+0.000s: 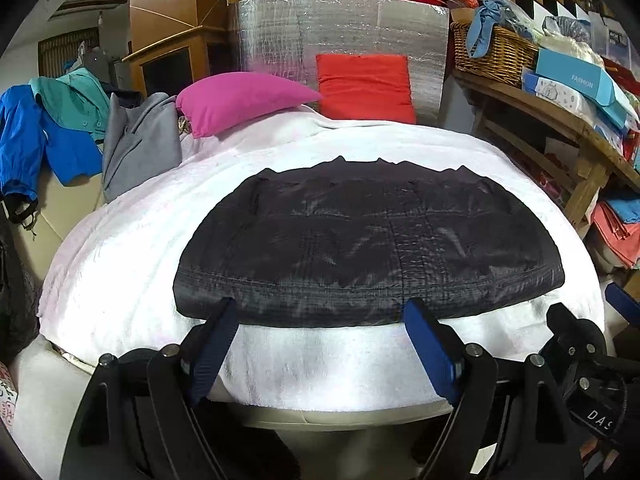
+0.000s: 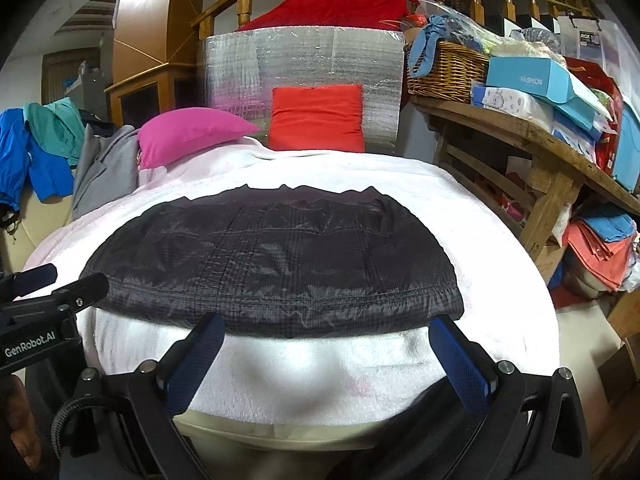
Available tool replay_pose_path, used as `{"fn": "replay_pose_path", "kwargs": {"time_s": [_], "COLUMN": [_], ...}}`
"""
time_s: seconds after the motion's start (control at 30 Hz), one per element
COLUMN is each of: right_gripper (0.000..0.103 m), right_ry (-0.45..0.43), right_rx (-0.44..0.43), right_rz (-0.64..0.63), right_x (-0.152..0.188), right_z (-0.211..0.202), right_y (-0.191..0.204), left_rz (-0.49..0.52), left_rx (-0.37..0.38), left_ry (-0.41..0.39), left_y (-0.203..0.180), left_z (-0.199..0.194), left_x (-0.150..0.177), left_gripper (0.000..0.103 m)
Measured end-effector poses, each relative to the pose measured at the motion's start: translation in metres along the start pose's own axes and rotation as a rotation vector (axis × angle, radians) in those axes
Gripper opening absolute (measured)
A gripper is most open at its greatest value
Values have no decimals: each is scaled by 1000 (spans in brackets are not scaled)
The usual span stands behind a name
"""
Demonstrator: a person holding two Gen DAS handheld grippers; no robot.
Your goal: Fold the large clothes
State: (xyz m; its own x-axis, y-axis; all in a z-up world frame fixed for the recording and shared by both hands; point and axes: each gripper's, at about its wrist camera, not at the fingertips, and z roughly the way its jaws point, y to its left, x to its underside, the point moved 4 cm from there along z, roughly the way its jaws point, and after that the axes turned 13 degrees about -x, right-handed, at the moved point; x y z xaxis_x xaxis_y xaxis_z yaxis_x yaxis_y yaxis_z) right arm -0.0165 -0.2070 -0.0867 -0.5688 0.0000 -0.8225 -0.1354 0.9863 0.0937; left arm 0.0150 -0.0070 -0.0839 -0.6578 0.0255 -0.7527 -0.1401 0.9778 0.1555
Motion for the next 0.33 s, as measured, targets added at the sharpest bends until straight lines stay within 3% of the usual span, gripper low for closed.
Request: {"fn": "replay_pose_path", "kwargs": {"time_s": [0.33], "right_gripper": [103], "right_ry": [-2], "right_rx": [5], "right_rz": [-10], "right_x": [-1], "right_z": [0], "right_y": [2], "left_rz": [4], "left_rx": [12], "left_ry": [-14], "left_y": [0], "left_z": [-2], "left_x": [-1], "left_gripper": [85]}}
